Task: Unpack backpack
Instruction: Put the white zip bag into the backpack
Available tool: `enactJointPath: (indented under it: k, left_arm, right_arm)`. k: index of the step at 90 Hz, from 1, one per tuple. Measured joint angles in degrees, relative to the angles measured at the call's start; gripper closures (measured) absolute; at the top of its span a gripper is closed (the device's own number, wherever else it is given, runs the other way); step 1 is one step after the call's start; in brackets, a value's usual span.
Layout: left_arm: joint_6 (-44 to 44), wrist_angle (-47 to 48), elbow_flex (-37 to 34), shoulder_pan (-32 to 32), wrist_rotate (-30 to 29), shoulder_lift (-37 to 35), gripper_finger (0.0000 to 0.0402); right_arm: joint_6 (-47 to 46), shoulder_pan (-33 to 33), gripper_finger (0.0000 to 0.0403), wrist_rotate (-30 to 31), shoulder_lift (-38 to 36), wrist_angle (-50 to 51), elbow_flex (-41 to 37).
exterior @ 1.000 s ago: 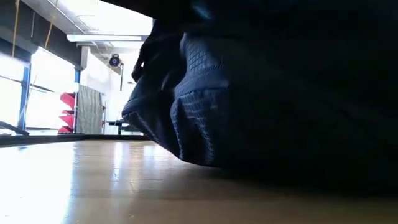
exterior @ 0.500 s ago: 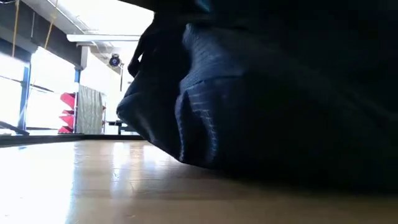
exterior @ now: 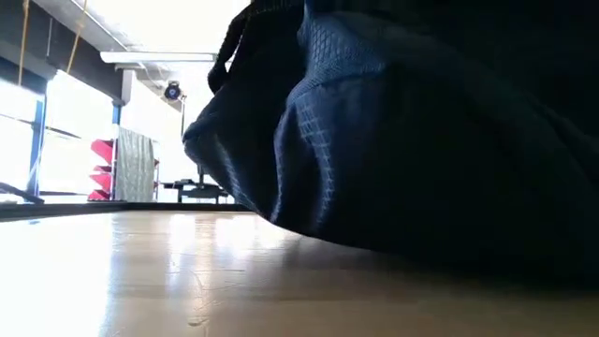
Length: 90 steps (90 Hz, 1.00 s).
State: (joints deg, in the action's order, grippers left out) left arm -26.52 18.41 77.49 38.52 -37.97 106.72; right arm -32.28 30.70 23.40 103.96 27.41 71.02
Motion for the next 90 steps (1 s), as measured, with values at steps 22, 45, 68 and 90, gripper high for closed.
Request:
enactJointPath:
  k: [22,45,68,90]
  left_arm:
    - [0.8,0.8,-0.2,0.0,0.6,0.3,0.0401]
    - [3.1,-0.9,-0.2,0.2,2.5,0.0,0.0402]
    - [0.8,-2.8,-0.2,0.3,2.7,-0.1,0.0402]
    - [0.3,-3.3,-0.1,-0.9,9.7,0.1,0.0402]
  right_arm:
    - [-2.9,0.4,0.0401,-1.2,2.5,-3.3,-3.1]
    - [1.0,-0.4,0.0401,2.9,2.4,-7.6,-1.9]
    - [4.3,-1.3,0.0401,0.4,2.3,-15.1,-1.5]
    - [6.5,-2.4,0.0401,-6.6,2.3,-22.5,-1.6]
